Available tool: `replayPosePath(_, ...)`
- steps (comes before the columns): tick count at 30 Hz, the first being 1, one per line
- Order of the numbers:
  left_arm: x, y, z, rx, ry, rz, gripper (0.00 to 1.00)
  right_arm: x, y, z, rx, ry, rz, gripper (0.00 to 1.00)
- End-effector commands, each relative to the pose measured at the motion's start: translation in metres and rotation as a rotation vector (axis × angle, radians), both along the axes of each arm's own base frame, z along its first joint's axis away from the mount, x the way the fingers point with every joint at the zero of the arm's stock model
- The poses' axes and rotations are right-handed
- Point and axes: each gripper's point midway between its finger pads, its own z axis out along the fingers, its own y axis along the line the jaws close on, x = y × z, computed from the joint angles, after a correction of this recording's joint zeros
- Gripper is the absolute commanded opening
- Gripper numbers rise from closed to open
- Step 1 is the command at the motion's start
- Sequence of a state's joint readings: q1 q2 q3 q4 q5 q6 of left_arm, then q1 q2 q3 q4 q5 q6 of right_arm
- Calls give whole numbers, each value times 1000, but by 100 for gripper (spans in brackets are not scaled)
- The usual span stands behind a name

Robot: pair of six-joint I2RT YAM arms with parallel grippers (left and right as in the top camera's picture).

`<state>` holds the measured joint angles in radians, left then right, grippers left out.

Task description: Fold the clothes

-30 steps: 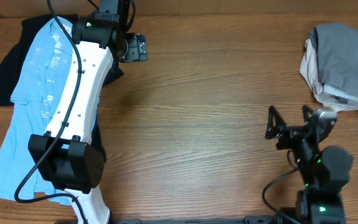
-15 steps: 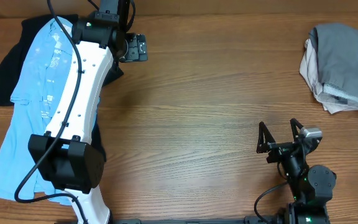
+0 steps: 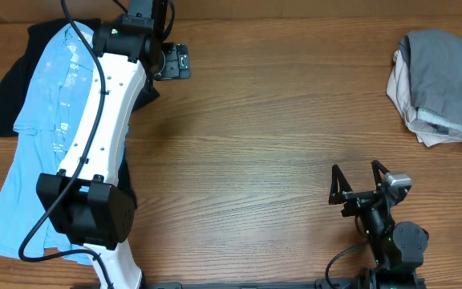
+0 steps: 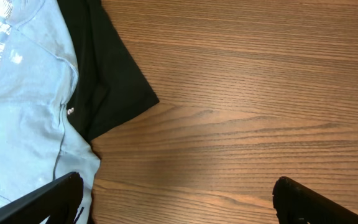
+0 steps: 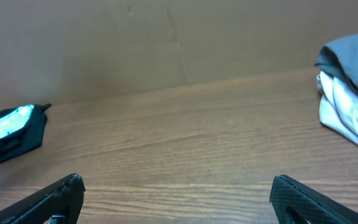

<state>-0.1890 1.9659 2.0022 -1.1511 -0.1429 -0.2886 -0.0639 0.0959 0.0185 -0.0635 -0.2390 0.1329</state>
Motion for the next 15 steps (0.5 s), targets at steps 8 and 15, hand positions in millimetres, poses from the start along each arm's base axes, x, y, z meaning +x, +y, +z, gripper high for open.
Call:
replayPosePath(8,1,1,-5,-9,10,16,100,-5,3,17,-9,-89,10,100)
replayPosePath(15,1,1,-5,-9,10,16,100,-5,3,17,-9,-88,10,100)
